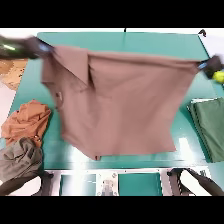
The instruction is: Fold the shirts.
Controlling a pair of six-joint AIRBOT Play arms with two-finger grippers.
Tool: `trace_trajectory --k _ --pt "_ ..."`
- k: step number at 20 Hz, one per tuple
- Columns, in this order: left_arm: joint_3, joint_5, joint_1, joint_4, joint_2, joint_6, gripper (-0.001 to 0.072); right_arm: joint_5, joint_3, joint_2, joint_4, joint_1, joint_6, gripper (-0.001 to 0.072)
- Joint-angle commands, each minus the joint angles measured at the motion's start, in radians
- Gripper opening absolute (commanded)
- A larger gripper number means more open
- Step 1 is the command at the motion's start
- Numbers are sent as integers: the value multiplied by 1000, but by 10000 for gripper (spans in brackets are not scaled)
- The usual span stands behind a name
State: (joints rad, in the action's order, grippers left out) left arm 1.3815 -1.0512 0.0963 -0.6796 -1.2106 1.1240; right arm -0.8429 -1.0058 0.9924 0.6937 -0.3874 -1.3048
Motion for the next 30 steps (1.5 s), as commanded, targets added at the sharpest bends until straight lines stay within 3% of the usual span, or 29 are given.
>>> trace_trajectory --k 1,3,4,5,6,7,8,9,11,12,13,14,17,23,25,30 --pt "-82 259 -122 136 -288 -164 25 234 80 259 -103 102 121 14" --pt "-15 315 -148 161 -435 -158 26 237 -23 424 -130 105 136 14" --pt "16 325 -147 173 -483 -153 178 218 -86 497 -130 105 135 14" --pt "41 335 -144 172 -515 -130 587 193 -141 552 -129 104 135 15" --pt "54 333 -132 172 -521 -96 673 162 -194 593 -127 103 136 16" --pt "73 306 -109 172 -519 -75 674 130 -240 615 -112 96 137 92" --pt "109 237 -77 170 -518 -76 674 99 -276 618 -79 83 136 225" --pt "159 123 -29 160 -516 -75 674 53 -310 614 -42 63 135 278" --pt "256 -138 79 120 -511 -29 668 -94 -351 592 23 -5 123 278" --pt "290 -257 129 87 -510 24 495 -166 -347 576 40 -42 104 262" --pt "304 -365 178 56 -509 57 123 -240 -341 565 54 -72 100 205" --pt "302 -453 214 48 -509 73 25 -298 -323 551 65 -97 96 189" --pt "229 -569 253 -81 -467 107 22 -355 -180 461 86 -140 90 188" --pt "-410 -380 253 -339 -113 72 27 -333 170 185 165 -227 85 194" --pt "-577 -308 253 -330 -67 77 524 -325 246 116 167 -243 81 251" --pt "-782 -119 253 -278 -66 71 538 -328 302 60 232 -290 44 251"
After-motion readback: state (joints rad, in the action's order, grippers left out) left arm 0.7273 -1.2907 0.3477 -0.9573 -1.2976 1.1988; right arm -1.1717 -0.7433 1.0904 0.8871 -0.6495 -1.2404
